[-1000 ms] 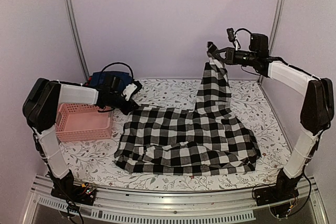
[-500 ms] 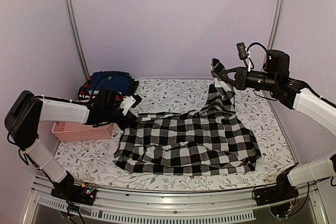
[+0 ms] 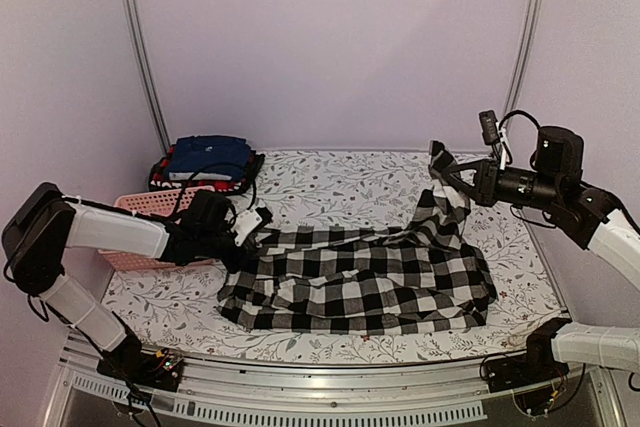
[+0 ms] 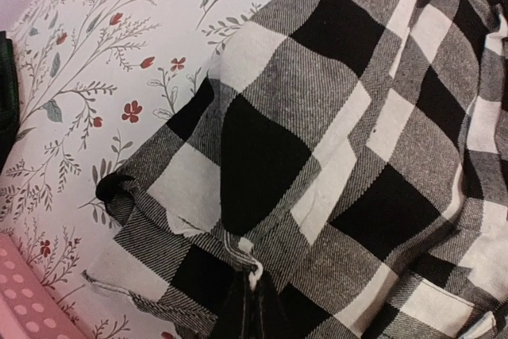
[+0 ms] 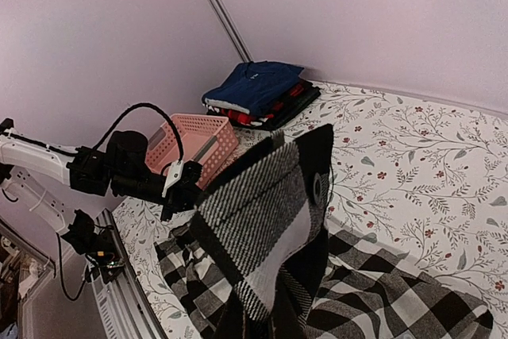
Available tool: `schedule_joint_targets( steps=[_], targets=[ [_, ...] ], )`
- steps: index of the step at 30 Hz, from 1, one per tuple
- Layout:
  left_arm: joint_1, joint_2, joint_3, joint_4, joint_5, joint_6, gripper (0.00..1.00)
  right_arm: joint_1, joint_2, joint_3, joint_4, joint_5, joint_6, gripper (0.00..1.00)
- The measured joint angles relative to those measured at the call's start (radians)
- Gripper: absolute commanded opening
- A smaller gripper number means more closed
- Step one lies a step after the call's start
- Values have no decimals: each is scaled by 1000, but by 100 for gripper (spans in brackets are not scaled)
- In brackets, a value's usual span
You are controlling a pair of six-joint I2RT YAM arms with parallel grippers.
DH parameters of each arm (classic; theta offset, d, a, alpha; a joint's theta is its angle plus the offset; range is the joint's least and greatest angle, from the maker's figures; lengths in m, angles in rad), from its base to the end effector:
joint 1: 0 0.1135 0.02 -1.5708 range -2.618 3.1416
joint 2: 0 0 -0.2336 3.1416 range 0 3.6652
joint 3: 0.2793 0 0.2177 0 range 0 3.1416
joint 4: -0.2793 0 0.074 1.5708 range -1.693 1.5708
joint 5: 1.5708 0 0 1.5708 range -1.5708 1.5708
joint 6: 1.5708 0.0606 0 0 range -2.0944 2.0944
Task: Fold and stack the mixed laundry pile
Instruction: Fold the 1/3-folded shirt at the center of the board, then adjust the rectangle-folded shirt at the center of the board.
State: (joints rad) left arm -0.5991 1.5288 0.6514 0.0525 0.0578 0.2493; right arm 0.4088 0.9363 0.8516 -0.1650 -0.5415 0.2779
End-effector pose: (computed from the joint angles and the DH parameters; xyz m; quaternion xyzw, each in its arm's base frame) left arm 0.2304 -0.1616 0.1255 0.3927 0.8440 -0.0899 0.3540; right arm 0.1868 0.1150 0.3126 -0.2135 0.7485 0.3979 0.4856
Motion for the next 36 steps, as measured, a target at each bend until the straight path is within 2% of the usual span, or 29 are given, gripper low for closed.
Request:
schedule_joint_targets(
  steps=[11, 20, 23, 26, 29, 32, 33, 36],
  targets=[
    [-59, -146, -32, -14, -40, 5, 0, 2, -127, -3, -143, 8, -5, 0],
    [-115, -80, -25, -127, -40, 6, 1, 3, -157, -3, -199, -3, -28, 0],
    [-115, -69, -25, -149, -49, -1, 14, 3, -176, -16, -219, -10, -36, 0],
    [-116, -69, -24, -155, -67, -12, 32, 3, -178, -43, -232, -30, -44, 0],
    [-116, -92, -24, -156, -78, -16, 57, 3, -161, -83, -234, -85, -49, 0],
    [-115, -200, -29, -140, -100, -31, 95, 3, -117, -105, -230, -153, -55, 0],
    [-115, -253, -30, -124, -109, -35, 99, 3, -101, -105, -226, -173, -57, 0],
    [-115, -437, -31, -35, -140, -65, 100, 6, -30, -105, -181, -240, -62, 0]
  ],
)
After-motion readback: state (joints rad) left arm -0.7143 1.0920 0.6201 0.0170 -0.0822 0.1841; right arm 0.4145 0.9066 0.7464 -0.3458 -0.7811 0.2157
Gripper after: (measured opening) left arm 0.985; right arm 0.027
